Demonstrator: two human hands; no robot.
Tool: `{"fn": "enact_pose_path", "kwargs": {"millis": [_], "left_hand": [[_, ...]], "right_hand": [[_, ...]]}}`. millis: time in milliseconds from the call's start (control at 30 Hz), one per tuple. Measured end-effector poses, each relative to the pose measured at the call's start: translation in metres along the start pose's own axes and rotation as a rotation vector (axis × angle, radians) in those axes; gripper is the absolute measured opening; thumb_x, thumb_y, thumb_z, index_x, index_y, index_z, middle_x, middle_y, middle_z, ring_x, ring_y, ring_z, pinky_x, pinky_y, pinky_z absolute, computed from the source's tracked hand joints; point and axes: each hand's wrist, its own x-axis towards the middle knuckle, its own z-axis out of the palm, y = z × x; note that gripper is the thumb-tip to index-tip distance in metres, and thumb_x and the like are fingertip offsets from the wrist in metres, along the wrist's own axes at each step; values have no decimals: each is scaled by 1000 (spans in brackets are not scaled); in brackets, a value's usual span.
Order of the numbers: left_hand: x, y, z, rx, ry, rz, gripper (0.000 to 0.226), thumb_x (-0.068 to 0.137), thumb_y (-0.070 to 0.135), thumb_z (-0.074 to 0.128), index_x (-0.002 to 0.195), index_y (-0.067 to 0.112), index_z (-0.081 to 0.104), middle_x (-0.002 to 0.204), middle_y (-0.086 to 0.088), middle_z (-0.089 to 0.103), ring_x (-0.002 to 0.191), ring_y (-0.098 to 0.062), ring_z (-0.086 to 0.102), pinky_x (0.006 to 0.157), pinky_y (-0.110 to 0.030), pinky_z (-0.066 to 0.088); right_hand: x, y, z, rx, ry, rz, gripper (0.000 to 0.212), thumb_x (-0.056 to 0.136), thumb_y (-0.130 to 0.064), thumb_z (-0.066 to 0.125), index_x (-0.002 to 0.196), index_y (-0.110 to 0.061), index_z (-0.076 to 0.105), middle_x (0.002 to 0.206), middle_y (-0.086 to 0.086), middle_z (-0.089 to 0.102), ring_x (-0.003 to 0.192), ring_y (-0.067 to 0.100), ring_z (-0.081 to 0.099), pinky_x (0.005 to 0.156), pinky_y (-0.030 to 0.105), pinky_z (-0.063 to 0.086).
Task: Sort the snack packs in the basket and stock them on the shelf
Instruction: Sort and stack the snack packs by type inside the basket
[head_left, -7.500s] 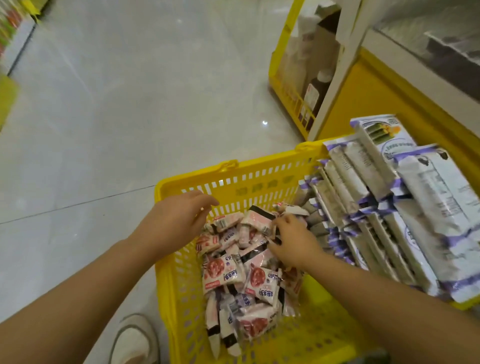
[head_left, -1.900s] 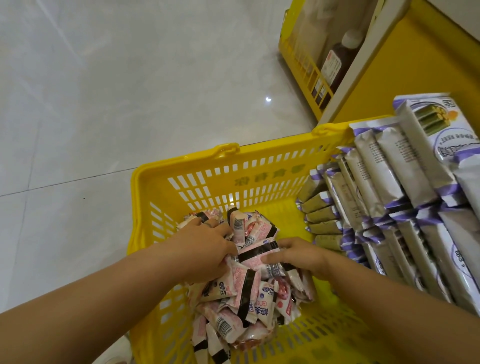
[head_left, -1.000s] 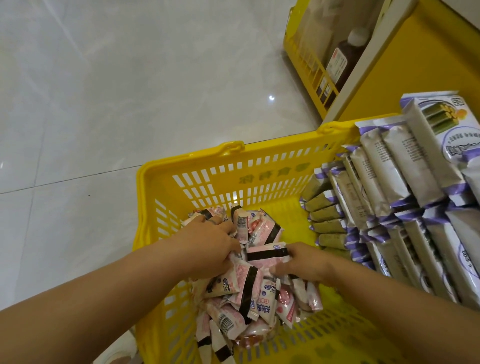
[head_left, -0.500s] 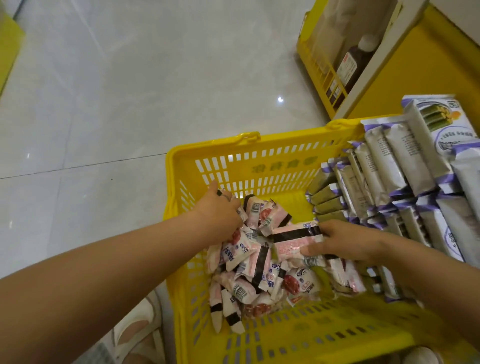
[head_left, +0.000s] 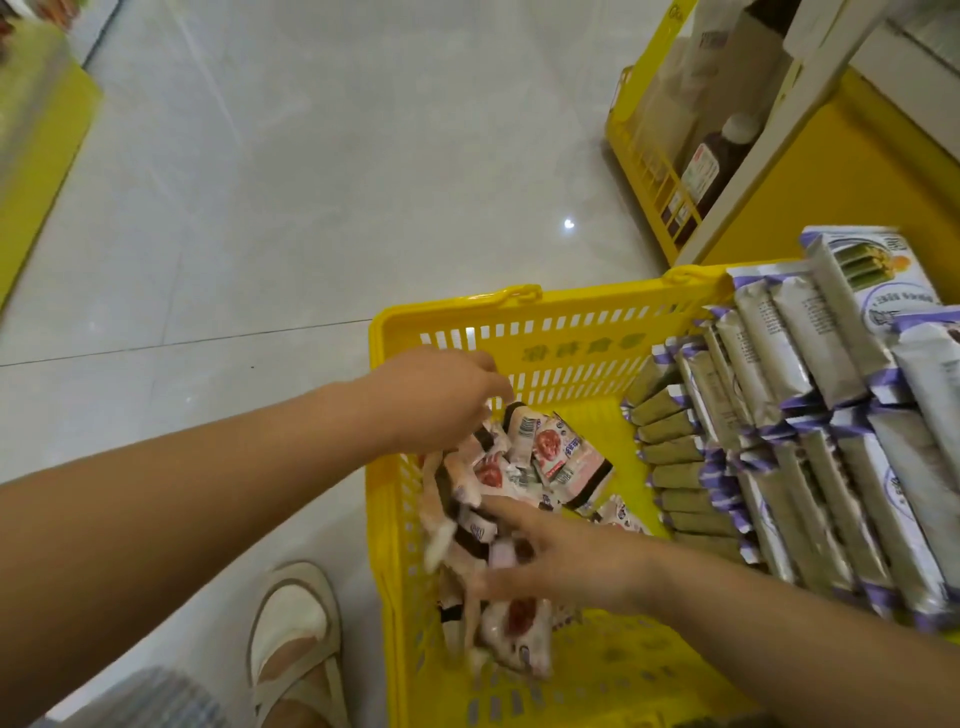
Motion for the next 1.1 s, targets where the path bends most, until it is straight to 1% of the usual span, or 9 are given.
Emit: {"fn": "enact_pose_path", "kwargs": {"millis": [100,200,300,400,533,667,733,833,1100], "left_hand": [[-4,17,16,-64,-146,105,44,97,46,43,140,34,43,143,3,43,126,-22,46,99,-42,43],[-8,29,33,-8,-338,97,60,93,61,40,147,38,28,156,-2,26,141,-29,27,113,-52,25],[-9,37,44,41,-445,103,76,88,70,40,151,39,9,161,-5,9,146,-34,13,115,-58,14],[-9,39,50,71,-478,129,84,84,73,45,150,45,1,162,-5,-2,147,-35,5,115,-61,9],[-10,38,56,105,-530,145,80,83,73,46,148,50,5,162,-2,-4,147,-36,-1,114,-62,1],[-7,33,57,44,-508,136,79,81,74,48,147,51,11,161,0,3,147,-33,2,113,-62,-1],[-6,33,58,22,-479,134,78,81,74,49,147,50,14,160,0,7,146,-32,6,113,-61,-2],[-7,32,59,18,-442,155,76,82,73,49,146,49,17,159,0,12,146,-31,10,113,-61,0],[-4,31,66,8,-326,200,71,81,76,43,144,47,26,155,1,22,142,-27,21,114,-56,5]], "right_hand": [[-6,8,-7,81,54,19,88,80,-32,75,145,-52,19,141,-24,34,125,6,45,95,29,50],[-14,20,-15,136,191,128,76,79,-8,73,139,-32,32,117,0,51,91,18,62,80,47,56],[-10,27,-3,-99,146,174,45,79,-13,74,113,-21,46,94,-1,57,71,12,62,72,39,59],[8,33,13,-301,174,113,35,82,-16,72,109,-21,50,87,-10,53,77,9,57,73,31,54],[4,41,-14,64,2,196,21,84,1,68,99,-12,62,76,-5,67,72,11,68,65,25,57],[1,65,-70,-58,249,338,21,82,-6,71,100,-13,63,91,7,72,81,19,71,69,30,59],[11,81,-82,-204,379,424,46,85,-16,71,126,-14,49,113,13,66,97,27,67,84,40,57],[28,101,-87,-311,376,530,81,86,-28,71,147,-8,21,143,16,44,116,29,55,90,36,51],[52,112,-84,-343,232,617,60,79,-23,78,125,6,53,119,19,65,88,30,69,58,28,51]]}}
